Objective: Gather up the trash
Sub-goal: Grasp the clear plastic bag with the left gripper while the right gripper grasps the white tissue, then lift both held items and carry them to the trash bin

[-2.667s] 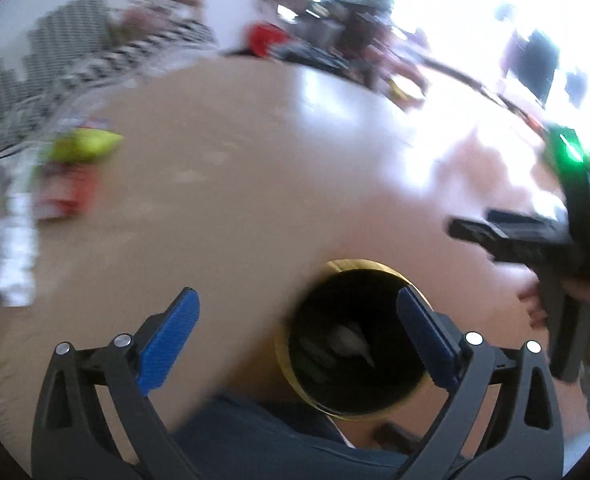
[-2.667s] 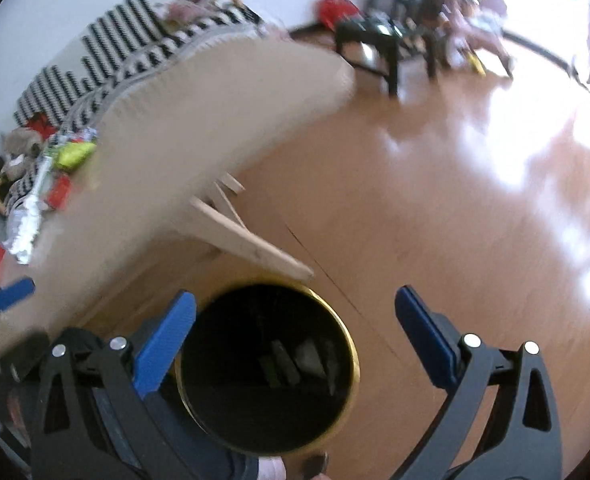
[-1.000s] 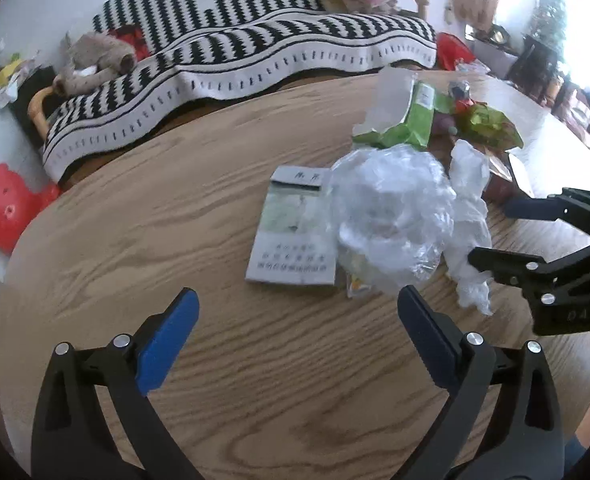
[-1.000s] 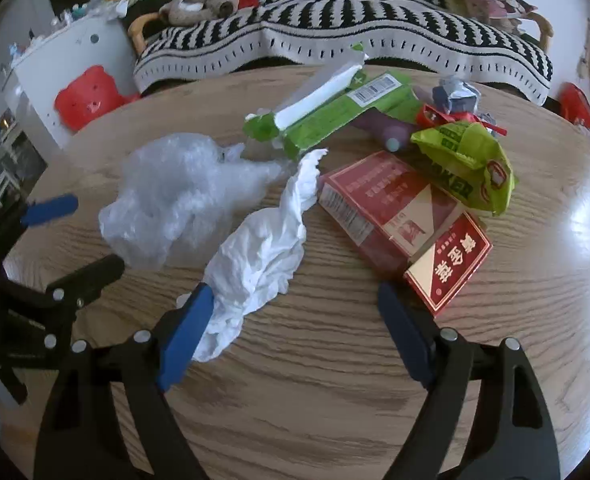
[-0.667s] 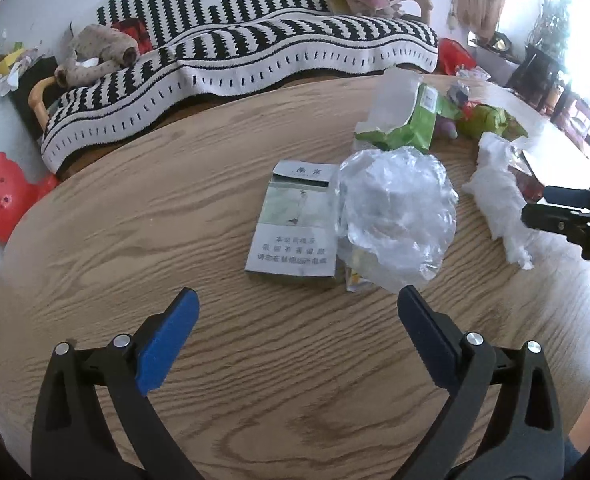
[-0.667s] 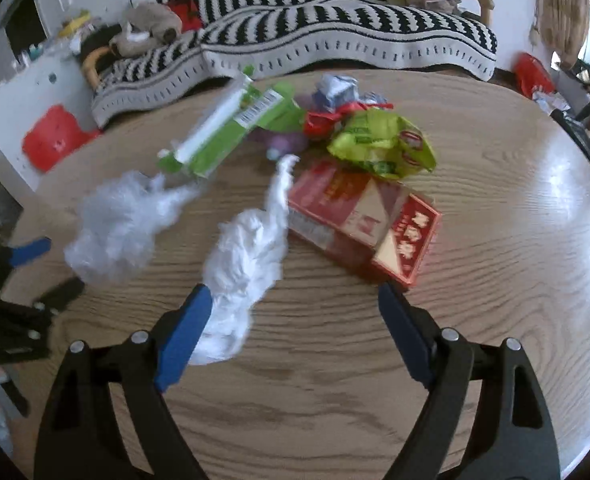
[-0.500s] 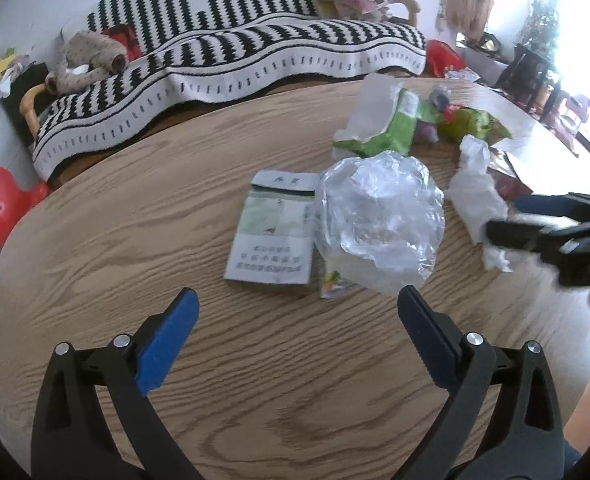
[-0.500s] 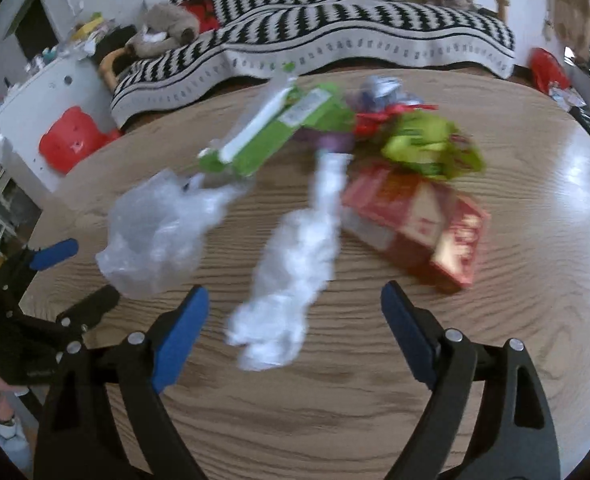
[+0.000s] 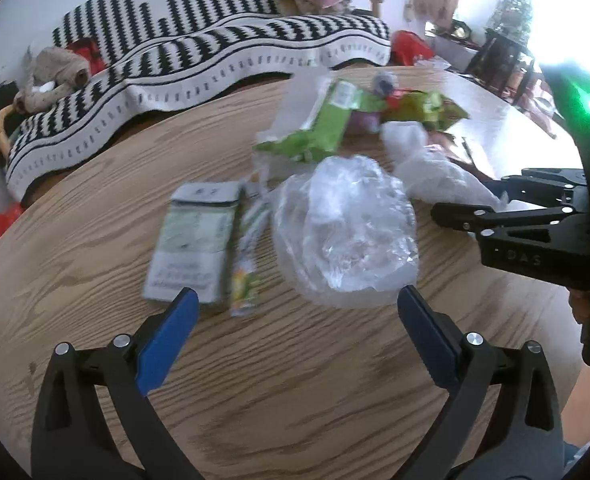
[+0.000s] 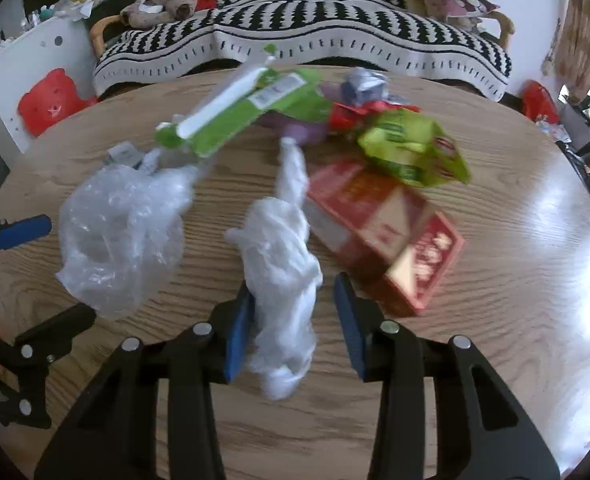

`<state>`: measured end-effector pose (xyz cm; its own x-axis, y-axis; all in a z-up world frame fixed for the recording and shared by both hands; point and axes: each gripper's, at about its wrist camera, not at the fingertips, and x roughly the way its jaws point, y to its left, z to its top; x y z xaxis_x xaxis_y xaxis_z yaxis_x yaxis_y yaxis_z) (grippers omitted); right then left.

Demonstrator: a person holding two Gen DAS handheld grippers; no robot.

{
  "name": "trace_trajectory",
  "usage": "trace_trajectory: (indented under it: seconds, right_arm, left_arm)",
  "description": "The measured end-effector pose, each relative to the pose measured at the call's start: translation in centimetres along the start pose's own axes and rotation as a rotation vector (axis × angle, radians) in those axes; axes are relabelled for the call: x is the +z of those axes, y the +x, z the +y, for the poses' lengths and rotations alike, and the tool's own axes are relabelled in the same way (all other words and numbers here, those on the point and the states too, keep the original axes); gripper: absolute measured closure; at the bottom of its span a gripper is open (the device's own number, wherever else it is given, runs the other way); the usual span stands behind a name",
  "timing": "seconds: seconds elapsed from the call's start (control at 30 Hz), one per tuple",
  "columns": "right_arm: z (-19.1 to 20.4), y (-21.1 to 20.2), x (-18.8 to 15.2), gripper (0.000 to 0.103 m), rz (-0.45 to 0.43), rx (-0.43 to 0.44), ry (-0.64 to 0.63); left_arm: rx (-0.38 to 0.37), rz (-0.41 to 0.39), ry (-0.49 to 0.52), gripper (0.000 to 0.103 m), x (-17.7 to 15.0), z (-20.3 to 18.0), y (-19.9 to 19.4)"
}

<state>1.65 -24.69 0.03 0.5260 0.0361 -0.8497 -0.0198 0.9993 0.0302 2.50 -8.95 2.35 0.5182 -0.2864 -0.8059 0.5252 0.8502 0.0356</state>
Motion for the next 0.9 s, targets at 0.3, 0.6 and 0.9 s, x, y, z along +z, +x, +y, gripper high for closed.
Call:
trace_trajectory:
  seconds: [0.3,0.6,0.9]
  right_arm:
    - [-1.6,-0.4,-0.5,0.062,-0.002,0.042,-0.018]
    - [-1.3,-0.4,-0.1,0.065,-0.008,0.101,-0.055]
    - [-1.2,-1.9,-0.3,0.091,-0.045,0.113,-0.029]
  left_arm:
    - [-0.038,0.004,0.054,0.007,1.1,-3.1,1.4]
    - [-0.050,-0.006,0.007,0.027,2.1,-1.8,2.1]
    - [-0.111,-0.001,-0.027,0.099,2.2,-1.7,1.6]
